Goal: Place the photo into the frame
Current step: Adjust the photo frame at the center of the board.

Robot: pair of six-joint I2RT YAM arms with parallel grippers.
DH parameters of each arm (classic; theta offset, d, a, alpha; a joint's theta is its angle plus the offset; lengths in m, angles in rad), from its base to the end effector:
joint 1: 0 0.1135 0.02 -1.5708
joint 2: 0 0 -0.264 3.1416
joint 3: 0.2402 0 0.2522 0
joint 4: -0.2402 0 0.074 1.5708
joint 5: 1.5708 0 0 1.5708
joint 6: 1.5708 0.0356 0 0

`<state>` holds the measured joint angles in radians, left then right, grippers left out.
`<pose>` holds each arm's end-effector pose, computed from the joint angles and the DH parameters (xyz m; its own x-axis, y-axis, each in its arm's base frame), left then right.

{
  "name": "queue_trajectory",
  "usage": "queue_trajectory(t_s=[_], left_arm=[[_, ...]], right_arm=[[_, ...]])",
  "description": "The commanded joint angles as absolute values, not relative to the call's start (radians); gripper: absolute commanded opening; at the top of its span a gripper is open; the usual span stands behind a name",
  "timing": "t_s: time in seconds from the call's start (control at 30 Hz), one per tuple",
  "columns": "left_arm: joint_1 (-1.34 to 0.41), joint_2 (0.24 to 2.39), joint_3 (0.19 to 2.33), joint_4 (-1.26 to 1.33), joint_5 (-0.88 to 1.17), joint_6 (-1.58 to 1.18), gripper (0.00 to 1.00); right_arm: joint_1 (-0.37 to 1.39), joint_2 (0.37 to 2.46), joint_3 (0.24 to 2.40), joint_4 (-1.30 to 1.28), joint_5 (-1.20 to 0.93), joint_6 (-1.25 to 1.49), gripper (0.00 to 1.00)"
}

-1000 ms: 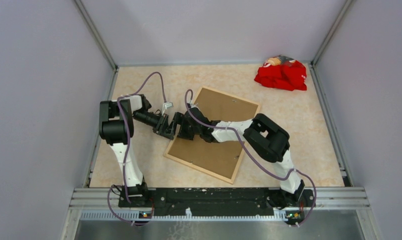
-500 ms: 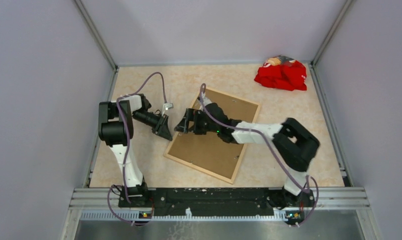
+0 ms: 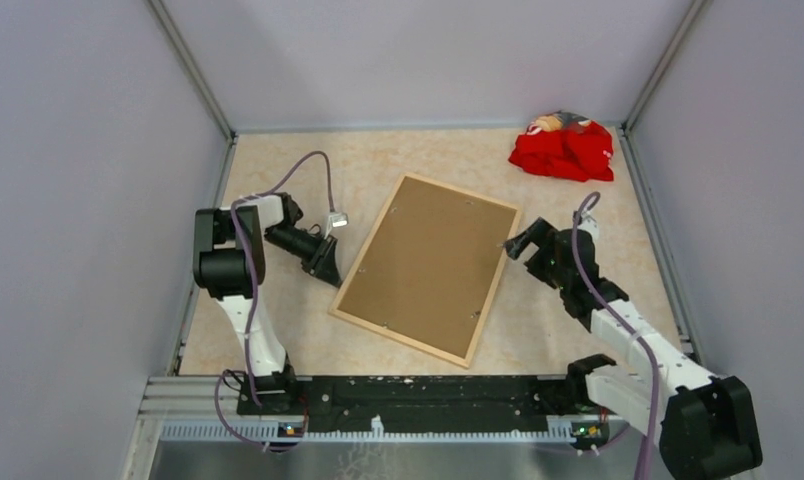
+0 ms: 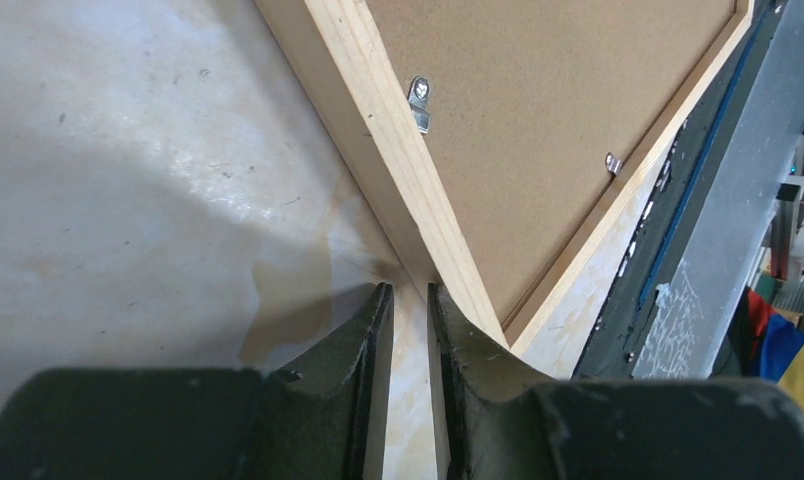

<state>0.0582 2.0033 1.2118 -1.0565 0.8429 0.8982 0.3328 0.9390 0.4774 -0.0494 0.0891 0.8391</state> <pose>0.3198 -0.0080 0.1271 -0.7880 0.4754 -0.3912 0.5999 0.4501 -0.6614 0.1954 0.0642 0.2176 -0.4963 0.6126 -0.6152 0.1755 0.7648 0.6199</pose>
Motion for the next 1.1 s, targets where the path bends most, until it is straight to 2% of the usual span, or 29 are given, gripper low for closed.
queue_trajectory(t_s=[0.0,0.3,0.4,0.57,0.7,0.83,1.07], left_arm=[[0.007,1.967,1.153,-0.979,0.765,0.916,0.27],[-0.158,1.871,1.017,-0.929,0.727,0.927,0.28],[-0.237,1.856,0.970,-0.916,0.748,0.927,0.29],[-0.290,1.842,0.973,-0.974,0.791,0.966,0.34],[-0.174,1.862,1.113,-1.093,0.822,1.020,0.42],[-0.021,2.010,1.393,-1.190,0.908,0.983,0.44],[-0.046,2.217,1.625,-1.099,1.053,0.724,0.42]], right_arm=[[0.227,0.968,0.429,-0.043,0.019,0.783,0.99],[0.216,1.465,0.635,0.159,-0.258,0.738,0.99],[0.223,1.507,0.698,0.135,-0.265,0.730,0.99],[0.225,1.454,0.738,0.010,-0.108,0.698,0.99],[0.225,1.401,0.794,-0.085,-0.016,0.655,0.99],[0.268,1.385,0.859,-0.073,-0.009,0.663,0.98],[0.439,1.565,0.989,0.066,-0.099,0.761,0.93]])
